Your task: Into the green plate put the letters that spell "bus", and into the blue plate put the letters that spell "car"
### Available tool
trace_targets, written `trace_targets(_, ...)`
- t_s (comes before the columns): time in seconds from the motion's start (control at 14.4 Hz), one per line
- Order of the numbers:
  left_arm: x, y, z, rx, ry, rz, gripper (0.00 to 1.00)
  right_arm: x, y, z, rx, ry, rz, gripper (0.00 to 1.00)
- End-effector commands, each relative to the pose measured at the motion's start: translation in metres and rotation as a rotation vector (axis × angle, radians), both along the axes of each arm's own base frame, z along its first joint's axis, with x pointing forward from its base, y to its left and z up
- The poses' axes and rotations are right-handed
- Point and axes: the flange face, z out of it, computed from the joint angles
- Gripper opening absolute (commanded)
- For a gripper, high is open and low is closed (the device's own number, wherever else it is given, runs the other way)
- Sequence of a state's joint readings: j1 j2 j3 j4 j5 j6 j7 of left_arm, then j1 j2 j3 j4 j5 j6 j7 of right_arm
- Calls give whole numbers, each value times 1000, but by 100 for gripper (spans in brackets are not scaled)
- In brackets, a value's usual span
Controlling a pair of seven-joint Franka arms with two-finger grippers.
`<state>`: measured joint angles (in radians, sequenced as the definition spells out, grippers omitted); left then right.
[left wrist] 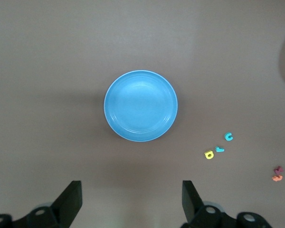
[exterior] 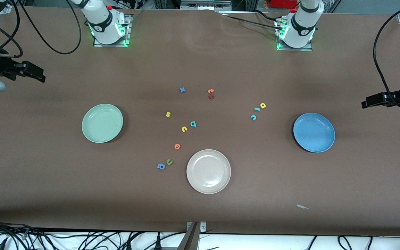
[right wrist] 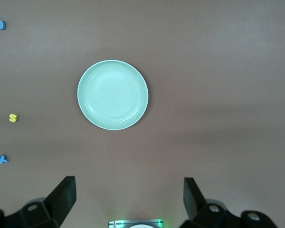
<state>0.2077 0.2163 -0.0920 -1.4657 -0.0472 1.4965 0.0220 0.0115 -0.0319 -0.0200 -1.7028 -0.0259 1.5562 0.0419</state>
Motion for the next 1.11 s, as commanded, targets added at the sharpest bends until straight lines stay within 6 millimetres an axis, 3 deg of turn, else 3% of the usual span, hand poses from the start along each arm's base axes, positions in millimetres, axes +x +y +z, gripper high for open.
trace_targets(0.0,-2,1,5,38,8,-8,100,0,-3,3,-13,8,-4,100)
trace_targets(0.56,-1,1,7,65,6,-10,100,0,-5,-3,-7,27,-5,100)
trace_targets(0.7,-1,-1,7,61,6,-8,100,1,-4,-12,-3,59,11,100)
trace_targets(0.84,-1,0,8,56,4,-1,100,-1,15,-31,3,152,44,100)
trace_targets(0.98,-1,-3,7,50,3,-4,100,9,64,-58,-9,190,112,100)
trace_targets(1.04,0,-14,1,47,16,-22,100,15,90,-80,-8,213,145,100)
